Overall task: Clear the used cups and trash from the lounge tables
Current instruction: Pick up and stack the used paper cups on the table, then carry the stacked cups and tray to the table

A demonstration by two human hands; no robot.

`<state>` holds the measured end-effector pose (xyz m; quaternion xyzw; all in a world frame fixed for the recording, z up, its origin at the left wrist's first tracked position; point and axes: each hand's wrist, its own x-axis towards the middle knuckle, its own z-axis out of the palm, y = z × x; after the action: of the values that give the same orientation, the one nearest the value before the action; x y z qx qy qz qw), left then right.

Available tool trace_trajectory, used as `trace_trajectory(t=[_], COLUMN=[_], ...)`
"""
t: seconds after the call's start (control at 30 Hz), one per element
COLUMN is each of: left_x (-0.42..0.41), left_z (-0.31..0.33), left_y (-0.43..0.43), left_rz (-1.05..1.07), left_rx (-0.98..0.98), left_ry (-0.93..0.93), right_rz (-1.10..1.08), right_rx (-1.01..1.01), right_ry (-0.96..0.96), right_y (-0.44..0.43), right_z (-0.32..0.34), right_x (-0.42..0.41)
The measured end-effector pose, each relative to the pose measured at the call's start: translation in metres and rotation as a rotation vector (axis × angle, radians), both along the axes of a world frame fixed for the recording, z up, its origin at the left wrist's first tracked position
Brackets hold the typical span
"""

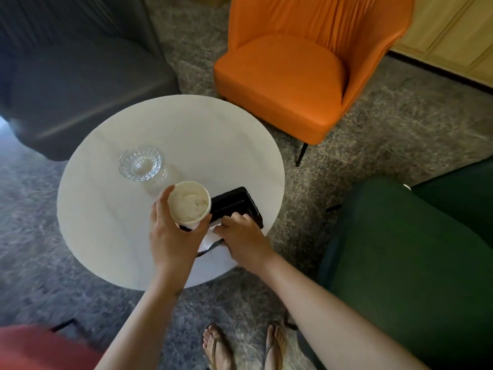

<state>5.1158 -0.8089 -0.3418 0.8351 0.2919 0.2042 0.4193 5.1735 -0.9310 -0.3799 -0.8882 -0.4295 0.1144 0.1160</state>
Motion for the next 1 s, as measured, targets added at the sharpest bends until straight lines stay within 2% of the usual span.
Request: trace_trajectory(t=[0.2, 0.43, 0.7, 1.0], left_x=[0.023, 0.060, 0.077, 0.009], left_z=[0.073, 0.155, 0.205, 0.236], left_y=[-0.034, -0.094, -0.198, -0.404], left_rz=[-0.013, -0.170, -0.663, -1.236], left_rx=[0.024, 0.038, 0.138, 0.041], left_ry=[-0.102, -0.183, -0.264, -0.244], right_rz=[-0.146, -0.414, -0.828, -1.371], right_rx=[0.114, 0.132, 0.066, -0.040], right_ry=[-0.148, -0.302, -0.419, -0.473], right_y=[-0.062, -0.153, -0.269, -0.439], right_z=[0.075, 0.173, 0.244, 0.290], right_x=[0.035, 0.053, -0.008, -0.184])
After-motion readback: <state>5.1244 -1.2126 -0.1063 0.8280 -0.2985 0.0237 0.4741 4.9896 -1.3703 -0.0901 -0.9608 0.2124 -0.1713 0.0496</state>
